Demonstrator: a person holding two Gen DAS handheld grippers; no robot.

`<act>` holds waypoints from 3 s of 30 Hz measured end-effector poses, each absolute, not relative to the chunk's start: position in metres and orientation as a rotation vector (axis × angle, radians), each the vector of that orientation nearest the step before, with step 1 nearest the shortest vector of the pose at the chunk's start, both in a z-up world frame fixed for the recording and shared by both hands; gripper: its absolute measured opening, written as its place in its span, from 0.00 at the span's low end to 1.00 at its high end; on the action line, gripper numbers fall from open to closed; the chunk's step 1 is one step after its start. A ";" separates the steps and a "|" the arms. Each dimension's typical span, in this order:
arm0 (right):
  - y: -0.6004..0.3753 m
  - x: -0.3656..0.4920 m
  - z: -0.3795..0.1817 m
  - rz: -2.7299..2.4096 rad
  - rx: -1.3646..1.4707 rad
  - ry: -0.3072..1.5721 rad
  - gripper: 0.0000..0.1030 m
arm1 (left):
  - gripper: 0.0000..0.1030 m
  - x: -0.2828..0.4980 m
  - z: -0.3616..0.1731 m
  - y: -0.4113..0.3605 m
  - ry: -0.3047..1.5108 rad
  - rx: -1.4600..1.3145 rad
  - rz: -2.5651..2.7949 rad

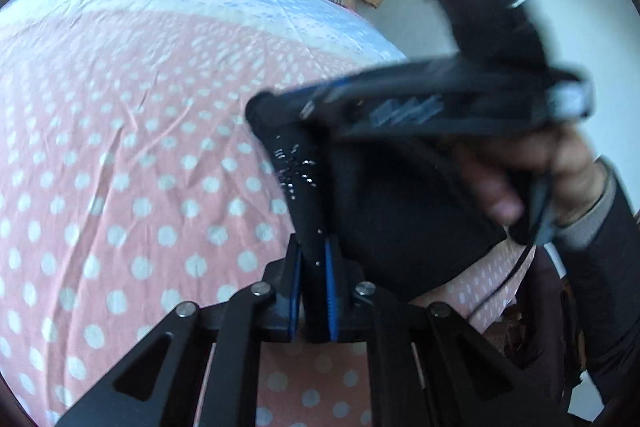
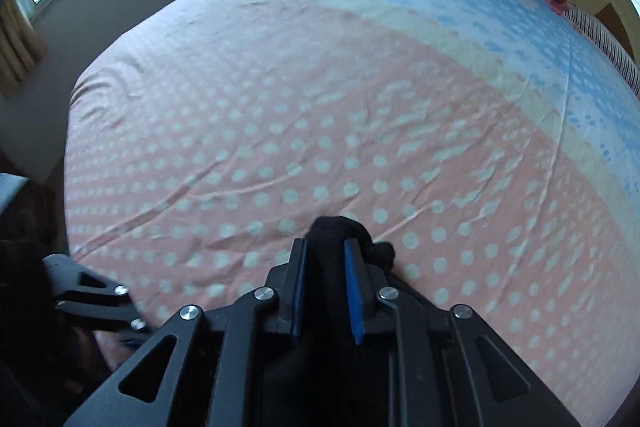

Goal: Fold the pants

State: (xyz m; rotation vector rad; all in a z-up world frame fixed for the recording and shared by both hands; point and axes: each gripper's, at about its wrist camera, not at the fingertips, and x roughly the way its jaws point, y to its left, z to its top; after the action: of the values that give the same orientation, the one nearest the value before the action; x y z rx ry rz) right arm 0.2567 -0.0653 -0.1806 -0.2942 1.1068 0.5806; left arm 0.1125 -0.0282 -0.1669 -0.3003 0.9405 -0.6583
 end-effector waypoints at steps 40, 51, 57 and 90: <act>-0.333 0.084 -0.154 0.156 0.391 0.845 0.14 | 0.81 0.165 -0.128 -0.063 0.778 -0.042 -0.459; -0.347 0.081 -0.168 0.117 0.412 0.834 0.13 | 0.94 0.169 -0.139 -0.076 0.781 0.027 -0.448; -0.350 0.077 -0.169 0.091 0.383 0.833 0.11 | 0.95 0.161 -0.136 -0.076 0.762 0.043 -0.465; -0.352 0.085 -0.181 0.078 0.422 0.837 0.61 | 1.00 0.171 -0.149 -0.088 0.831 0.060 -0.488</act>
State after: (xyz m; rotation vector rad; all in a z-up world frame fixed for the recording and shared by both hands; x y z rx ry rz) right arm 0.0845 -0.3523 -0.1807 0.4218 0.8373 0.0780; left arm 0.1706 -0.0880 -0.1492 0.0604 0.8314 -0.4882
